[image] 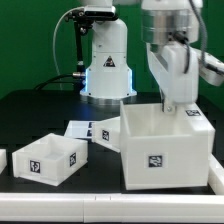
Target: Assemble drawer
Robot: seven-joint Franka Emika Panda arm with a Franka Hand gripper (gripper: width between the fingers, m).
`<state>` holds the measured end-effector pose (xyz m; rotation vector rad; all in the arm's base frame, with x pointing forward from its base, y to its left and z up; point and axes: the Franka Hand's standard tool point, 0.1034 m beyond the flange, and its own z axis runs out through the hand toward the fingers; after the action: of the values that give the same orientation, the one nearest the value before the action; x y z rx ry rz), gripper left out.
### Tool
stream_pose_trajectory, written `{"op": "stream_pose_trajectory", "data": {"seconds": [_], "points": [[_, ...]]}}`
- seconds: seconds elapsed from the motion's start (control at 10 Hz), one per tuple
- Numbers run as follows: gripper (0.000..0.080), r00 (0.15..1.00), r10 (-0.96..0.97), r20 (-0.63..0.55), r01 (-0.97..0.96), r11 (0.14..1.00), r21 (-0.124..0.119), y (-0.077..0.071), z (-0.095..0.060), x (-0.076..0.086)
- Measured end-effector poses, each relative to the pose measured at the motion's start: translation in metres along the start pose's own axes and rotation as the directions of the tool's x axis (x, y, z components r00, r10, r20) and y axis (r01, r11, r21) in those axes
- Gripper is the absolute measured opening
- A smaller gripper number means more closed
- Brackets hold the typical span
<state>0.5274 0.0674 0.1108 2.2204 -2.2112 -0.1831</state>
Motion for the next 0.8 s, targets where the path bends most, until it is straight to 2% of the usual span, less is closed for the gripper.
{"op": "stream_pose_trajectory", "data": {"seconds": [0.1, 0.2, 0.3, 0.4, 0.6, 0.7, 0.8], "points": [[0.0032, 0.999, -0.027, 0.036, 0.027, 1.000, 0.003, 0.000, 0.001, 0.000], [0.0032, 0.993, -0.022, 0.113, 0.020, 1.000, 0.016, -0.001, 0.001, 0.004], [0.0032, 0.986, -0.009, 0.164, 0.006, 1.000, 0.018, 0.000, 0.001, 0.010], [0.0032, 0.976, -0.029, 0.215, 0.024, 0.999, 0.026, -0.002, -0.004, 0.014], [0.0032, 0.954, -0.033, 0.298, 0.003, 0.995, 0.100, -0.012, -0.043, 0.027], [0.0032, 0.924, -0.009, 0.382, -0.042, 0.991, 0.124, -0.012, -0.053, 0.035], [0.0032, 0.902, 0.001, 0.433, -0.060, 0.991, 0.122, -0.010, -0.053, 0.044]]}}
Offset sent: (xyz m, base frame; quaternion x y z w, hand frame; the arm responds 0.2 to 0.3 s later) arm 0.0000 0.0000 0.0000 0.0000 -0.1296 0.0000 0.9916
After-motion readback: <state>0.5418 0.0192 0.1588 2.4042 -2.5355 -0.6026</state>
